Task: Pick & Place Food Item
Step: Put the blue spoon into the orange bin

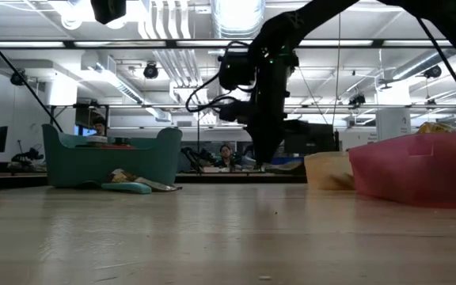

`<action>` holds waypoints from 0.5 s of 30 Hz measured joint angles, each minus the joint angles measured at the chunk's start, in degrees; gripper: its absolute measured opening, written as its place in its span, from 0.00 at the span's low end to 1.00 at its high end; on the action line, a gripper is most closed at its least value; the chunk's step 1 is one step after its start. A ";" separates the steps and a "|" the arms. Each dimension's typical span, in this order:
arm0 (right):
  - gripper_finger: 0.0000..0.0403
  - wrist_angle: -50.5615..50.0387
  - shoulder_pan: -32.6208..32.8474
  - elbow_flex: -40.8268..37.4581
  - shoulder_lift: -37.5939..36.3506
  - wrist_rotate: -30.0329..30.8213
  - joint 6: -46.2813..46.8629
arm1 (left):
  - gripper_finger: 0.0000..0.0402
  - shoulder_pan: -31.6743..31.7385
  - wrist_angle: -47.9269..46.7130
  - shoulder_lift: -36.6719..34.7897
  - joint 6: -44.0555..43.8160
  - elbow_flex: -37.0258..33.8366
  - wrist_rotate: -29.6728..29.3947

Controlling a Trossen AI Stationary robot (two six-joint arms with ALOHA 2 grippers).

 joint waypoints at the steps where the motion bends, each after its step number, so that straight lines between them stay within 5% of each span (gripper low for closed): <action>1: 0.06 -0.03 -0.04 -0.02 -0.40 0.27 0.23 | 0.38 0.01 -0.30 0.00 0.02 0.00 0.00; 15: 0.06 -6.69 -0.34 -1.39 -12.81 8.11 5.99 | 0.38 0.02 -1.70 -0.01 -1.27 0.00 -0.01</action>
